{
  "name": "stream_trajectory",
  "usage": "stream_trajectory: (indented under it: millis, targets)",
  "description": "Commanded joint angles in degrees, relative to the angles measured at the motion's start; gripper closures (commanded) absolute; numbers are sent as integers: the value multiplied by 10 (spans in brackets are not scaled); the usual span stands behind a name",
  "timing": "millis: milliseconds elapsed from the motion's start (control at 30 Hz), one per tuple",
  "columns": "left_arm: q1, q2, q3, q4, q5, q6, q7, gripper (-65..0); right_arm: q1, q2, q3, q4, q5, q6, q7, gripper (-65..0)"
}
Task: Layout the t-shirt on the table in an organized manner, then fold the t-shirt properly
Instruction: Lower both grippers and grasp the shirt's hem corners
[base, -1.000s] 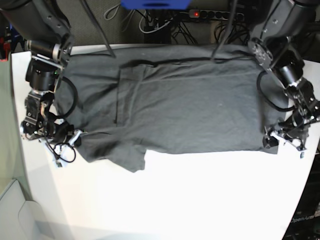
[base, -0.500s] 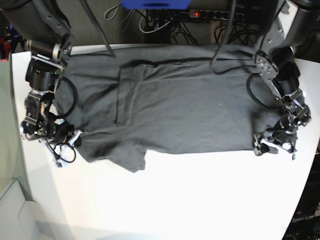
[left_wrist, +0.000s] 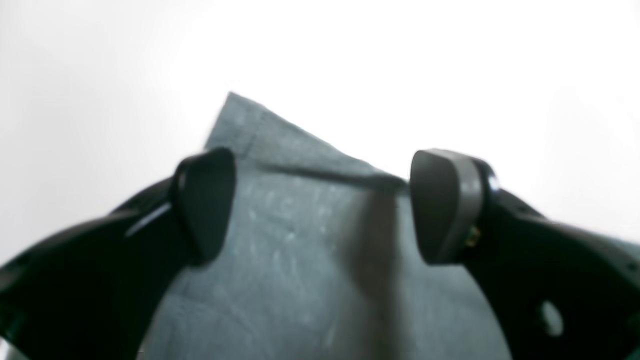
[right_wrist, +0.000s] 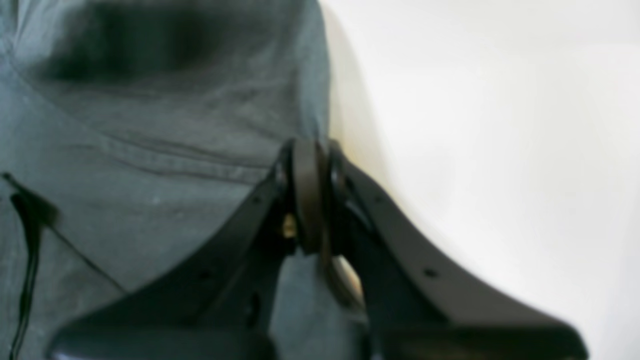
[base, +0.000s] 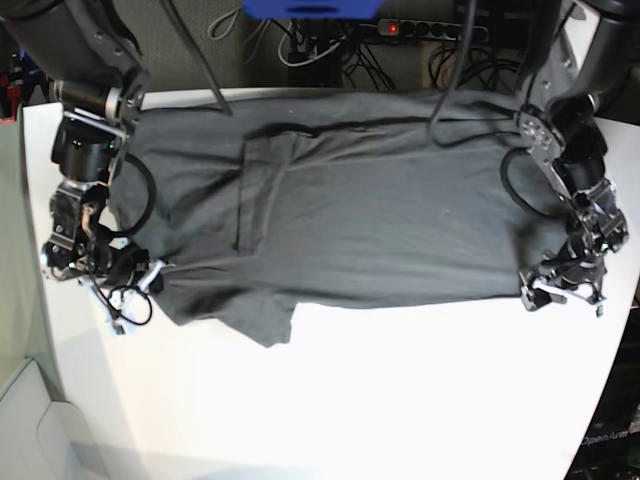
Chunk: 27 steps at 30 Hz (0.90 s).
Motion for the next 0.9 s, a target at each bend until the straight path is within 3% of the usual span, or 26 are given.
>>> stream_trajectory:
  millis: [0, 167, 267, 333, 500, 533, 733, 867]
  targets:
    - [-11, -6, 0, 5, 0, 7, 2, -532, 17, 5, -1, 8, 4, 0, 5, -10]
    - [-9, 13, 7, 5, 1, 8, 3, -529, 17, 5, -1, 8, 4, 0, 5, -10]
    - [0, 14, 58, -7, -4, 8, 3, -496, 17, 5, -1, 8, 4, 0, 5, -10]
    - [0, 16, 91, -20, -5, 8, 2, -380, 17, 5, -1, 8, 4, 0, 5, -10]
    - [1, 34, 91, -18, -5, 8, 2, -35, 14, 5, -2, 8, 4, 0, 5, -10]
    - [1, 34, 91, -18, -5, 8, 2, 0, 14, 5, -2, 8, 4, 0, 5, -10]
    - [2, 42, 92, -15, -5, 8, 4, -2, 14, 8, -21, 11, 4, 0, 5, 0]
    - [3, 43, 92, 14, -6, 7, 44, -2, 14, 10, -18, 12, 5, 0, 5, 0]
